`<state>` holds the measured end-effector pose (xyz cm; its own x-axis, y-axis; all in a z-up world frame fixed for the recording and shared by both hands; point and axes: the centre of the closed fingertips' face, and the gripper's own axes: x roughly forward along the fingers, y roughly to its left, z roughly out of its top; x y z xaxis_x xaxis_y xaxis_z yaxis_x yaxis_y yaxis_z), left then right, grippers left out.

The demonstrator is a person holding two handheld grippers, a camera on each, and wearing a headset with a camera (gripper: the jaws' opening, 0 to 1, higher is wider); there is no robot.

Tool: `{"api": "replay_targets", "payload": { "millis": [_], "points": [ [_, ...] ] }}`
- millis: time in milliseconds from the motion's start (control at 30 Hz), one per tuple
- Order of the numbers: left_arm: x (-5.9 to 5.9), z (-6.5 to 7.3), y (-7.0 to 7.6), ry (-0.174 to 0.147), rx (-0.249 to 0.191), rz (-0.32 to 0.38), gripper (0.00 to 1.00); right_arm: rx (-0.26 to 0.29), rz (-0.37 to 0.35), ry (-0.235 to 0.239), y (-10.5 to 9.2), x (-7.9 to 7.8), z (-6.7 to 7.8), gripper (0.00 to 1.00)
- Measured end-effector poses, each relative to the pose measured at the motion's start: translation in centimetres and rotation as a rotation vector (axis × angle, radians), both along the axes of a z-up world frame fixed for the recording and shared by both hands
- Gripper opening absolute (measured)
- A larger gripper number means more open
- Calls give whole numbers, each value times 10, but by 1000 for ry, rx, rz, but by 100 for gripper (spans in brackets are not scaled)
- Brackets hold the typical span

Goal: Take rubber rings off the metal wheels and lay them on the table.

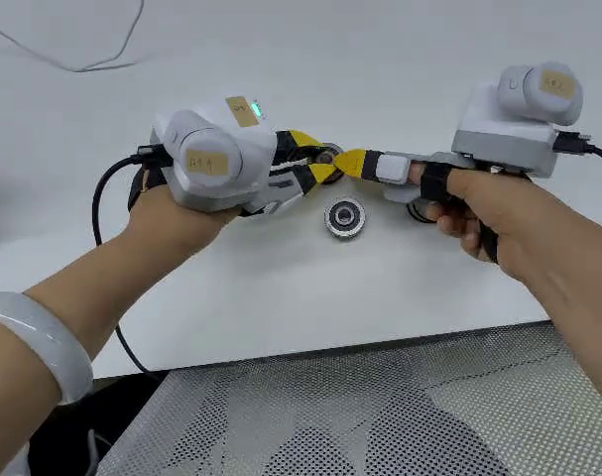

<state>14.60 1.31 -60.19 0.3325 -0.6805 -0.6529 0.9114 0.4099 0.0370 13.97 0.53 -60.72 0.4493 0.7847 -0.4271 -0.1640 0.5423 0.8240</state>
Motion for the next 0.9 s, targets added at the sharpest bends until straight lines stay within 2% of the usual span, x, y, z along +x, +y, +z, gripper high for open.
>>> {"api": "replay_targets", "payload": {
  "millis": [200,300,333,367,500,900],
  "points": [
    [0,0,0,2,-6,7,13,29,-12,23,1,-1,0,13],
    [0,1,0,2,-6,8,13,19,-13,15,0,0,-1,14],
    [0,1,0,2,-6,8,13,10,-14,-3,0,1,0,14],
    [0,1,0,2,-7,9,13,-6,-8,-45,1,3,3,15],
    [-1,1,0,3,-7,10,13,14,-4,-20,4,2,2,18],
    [0,1,-1,3,-8,11,13,-6,26,-57,2,5,4,16]
  ]
}}
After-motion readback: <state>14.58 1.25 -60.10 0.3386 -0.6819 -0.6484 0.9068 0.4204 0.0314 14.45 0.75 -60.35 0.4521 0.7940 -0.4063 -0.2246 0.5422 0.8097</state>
